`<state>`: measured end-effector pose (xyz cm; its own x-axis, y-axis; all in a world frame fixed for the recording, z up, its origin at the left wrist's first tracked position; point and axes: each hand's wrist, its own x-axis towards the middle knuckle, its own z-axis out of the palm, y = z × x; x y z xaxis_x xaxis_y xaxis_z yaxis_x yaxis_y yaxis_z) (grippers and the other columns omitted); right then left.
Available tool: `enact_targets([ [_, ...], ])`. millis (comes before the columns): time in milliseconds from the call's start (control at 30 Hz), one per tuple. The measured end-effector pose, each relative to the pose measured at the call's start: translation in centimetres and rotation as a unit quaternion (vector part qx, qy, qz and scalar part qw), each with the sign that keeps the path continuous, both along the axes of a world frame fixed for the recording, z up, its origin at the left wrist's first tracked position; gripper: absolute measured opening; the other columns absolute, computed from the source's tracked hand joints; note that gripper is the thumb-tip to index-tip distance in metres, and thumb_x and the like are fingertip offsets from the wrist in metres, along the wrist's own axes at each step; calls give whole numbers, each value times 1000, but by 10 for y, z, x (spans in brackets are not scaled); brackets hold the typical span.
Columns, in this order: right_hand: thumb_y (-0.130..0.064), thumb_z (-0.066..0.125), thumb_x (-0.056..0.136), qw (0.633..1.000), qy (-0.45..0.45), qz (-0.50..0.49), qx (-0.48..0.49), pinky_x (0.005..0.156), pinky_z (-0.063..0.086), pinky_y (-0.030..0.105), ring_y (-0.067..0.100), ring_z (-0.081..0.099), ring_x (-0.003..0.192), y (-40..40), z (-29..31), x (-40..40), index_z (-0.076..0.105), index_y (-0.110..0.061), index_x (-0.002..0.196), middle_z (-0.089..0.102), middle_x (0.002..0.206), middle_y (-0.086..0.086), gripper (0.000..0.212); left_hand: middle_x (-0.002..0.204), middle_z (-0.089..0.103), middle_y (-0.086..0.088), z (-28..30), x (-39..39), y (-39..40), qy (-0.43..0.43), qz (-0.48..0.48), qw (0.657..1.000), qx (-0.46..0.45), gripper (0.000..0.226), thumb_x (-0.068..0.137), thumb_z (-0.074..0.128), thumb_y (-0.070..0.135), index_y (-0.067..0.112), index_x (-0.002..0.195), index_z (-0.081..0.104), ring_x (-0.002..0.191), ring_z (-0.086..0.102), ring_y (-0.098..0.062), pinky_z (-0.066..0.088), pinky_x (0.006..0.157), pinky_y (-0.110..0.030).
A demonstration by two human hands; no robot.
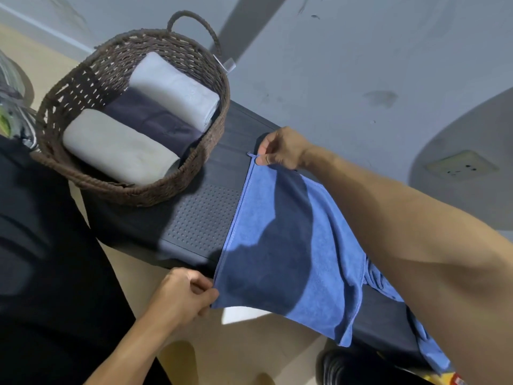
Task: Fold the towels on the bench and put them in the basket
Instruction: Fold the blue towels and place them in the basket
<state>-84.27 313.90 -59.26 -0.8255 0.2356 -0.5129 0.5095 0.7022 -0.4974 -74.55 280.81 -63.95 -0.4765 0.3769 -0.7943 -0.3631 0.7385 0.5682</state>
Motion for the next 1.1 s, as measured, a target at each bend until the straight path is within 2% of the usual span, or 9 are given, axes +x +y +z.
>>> enact_targets([
  [267,-32,88,71,990,-93,60,87,74,40,25,20,57,87,-10,4,-7,67,-15,112,62,92,-2,49,52,68,-4,1,5,9,23,-21,999,9,19,80,79,22,12,73,64,41,55,-13,45,49,-24],
  [400,-23,80,81,987,-103,82,87,72,41,26,21,56,83,-11,5,-8,65,-15,105,60,84,-2,30,49,65,5,1,3,5,51,-52,997,5,22,79,78,25,19,62,65,41,54,-5,46,52,-25],
  [500,-18,76,85,993,-89,67,44,76,44,24,16,58,82,-4,11,-7,67,-17,95,62,79,-8,13,52,65,5,3,-6,0,21,-78,996,35,16,79,79,20,19,66,69,46,56,-6,50,55,-28],
  [667,-20,81,82,993,-89,-34,-65,61,47,16,10,55,72,9,24,-7,70,-24,91,65,81,-4,15,51,64,8,8,-24,-3,41,-109,991,63,14,79,80,22,23,67,71,46,55,-2,48,53,-23],
  [733,-21,82,80,993,-71,-63,-70,54,44,17,7,48,57,11,25,-9,75,-20,90,60,70,-3,12,50,62,10,9,-29,-4,74,-103,990,64,16,80,79,22,24,66,71,44,50,0,45,51,-21],
  [867,-23,84,79,992,-12,-109,-66,43,37,9,-1,44,37,14,20,-18,77,-9,90,53,44,-17,19,52,56,1,10,-37,-7,131,-84,986,66,23,84,74,20,10,64,68,49,44,-14,38,54,-27],
  [967,-28,84,78,992,27,-118,-38,49,40,5,-7,53,48,7,10,-23,77,-3,87,62,55,-15,27,48,41,3,7,-40,-10,189,-65,979,50,39,85,72,19,7,55,51,51,37,-18,34,54,-32],
  [1033,-31,81,81,993,60,-102,5,56,43,9,-3,57,59,-8,-1,-24,72,3,85,63,64,-4,35,46,48,4,6,-39,-13,217,-25,975,33,36,82,75,21,12,54,53,50,45,-20,41,54,-32],
  [1100,-35,77,85,987,114,-96,63,63,43,21,10,57,69,-23,-6,-18,66,-3,93,62,76,1,34,53,59,-1,8,-39,-14,242,-16,970,0,28,79,75,23,11,60,59,52,51,-21,47,55,-33],
])
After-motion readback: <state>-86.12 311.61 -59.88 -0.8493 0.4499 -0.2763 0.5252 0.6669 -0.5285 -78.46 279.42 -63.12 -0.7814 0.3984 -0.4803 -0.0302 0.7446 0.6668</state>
